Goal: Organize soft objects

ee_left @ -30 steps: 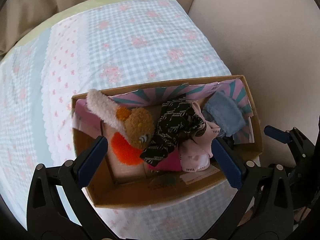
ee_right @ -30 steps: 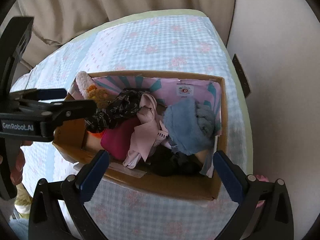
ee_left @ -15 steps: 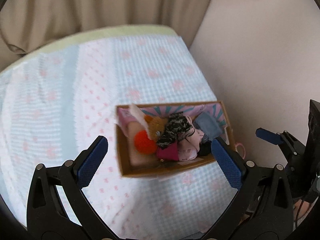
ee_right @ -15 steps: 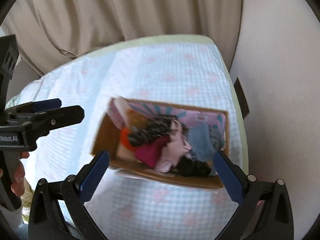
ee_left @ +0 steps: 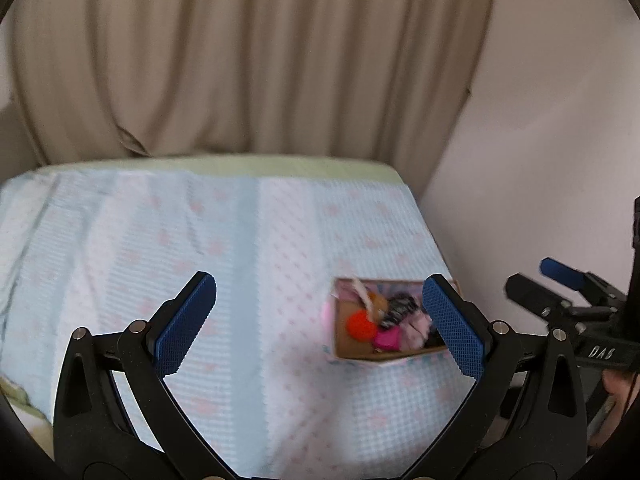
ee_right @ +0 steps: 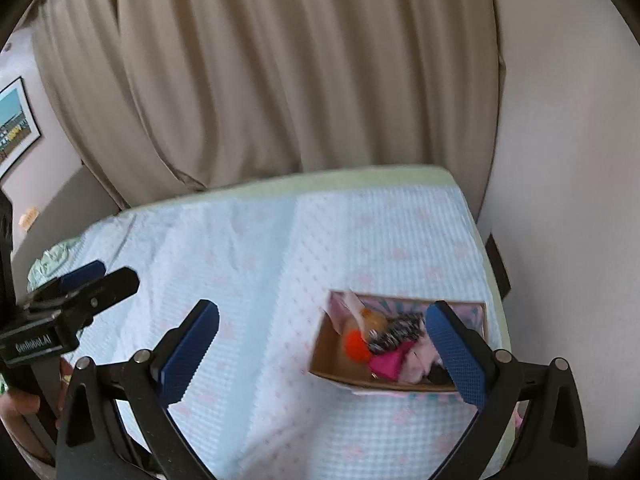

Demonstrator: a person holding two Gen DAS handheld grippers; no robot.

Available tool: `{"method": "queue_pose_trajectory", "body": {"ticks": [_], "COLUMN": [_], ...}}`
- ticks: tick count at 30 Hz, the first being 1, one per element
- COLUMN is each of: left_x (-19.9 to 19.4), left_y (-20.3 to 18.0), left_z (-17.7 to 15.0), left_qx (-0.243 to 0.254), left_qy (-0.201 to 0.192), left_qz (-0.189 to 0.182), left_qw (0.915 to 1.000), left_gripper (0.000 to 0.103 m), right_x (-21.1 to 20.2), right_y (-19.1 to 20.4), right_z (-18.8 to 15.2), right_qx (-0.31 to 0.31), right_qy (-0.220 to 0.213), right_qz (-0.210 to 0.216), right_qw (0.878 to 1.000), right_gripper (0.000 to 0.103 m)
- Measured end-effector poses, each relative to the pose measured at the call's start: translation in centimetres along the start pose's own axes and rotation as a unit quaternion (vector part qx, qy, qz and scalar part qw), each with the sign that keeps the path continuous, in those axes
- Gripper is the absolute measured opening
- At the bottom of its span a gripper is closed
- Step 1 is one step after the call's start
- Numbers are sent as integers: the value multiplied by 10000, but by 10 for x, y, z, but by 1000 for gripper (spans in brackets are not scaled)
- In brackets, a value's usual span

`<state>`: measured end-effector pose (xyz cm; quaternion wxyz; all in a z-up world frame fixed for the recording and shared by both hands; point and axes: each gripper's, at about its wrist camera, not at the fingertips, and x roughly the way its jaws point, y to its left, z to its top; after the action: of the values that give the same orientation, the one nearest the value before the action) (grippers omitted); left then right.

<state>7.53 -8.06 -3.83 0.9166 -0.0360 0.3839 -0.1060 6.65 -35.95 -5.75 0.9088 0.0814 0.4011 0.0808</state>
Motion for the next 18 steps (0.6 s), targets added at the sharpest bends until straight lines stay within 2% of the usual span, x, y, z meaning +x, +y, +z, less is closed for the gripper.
{"method": "queue_pose_trajectory", "body": {"ticks": [5,10,18], "left_x": [-53,-86,-99], "left_y": [27,43,62], "left_z": [-1,-11,-19], "left_qx": [38,108,26], "left_qy": [-545,-1038,-1304], "left_qz": [393,765,811], "left_qw": [9977,9916,9881], "left_gripper": [103,103,103], "right_x": [-27,-40,-45], "right_y": [44,71,91], "right_z": [11,10,3], "right_qx": [-287,-412,-455], "right_qy": [-360,-633,-878], "right_qz": [-169,-334,-687], "right_qw": [9988,9966,9927], "right_gripper": [103,103,103]}}
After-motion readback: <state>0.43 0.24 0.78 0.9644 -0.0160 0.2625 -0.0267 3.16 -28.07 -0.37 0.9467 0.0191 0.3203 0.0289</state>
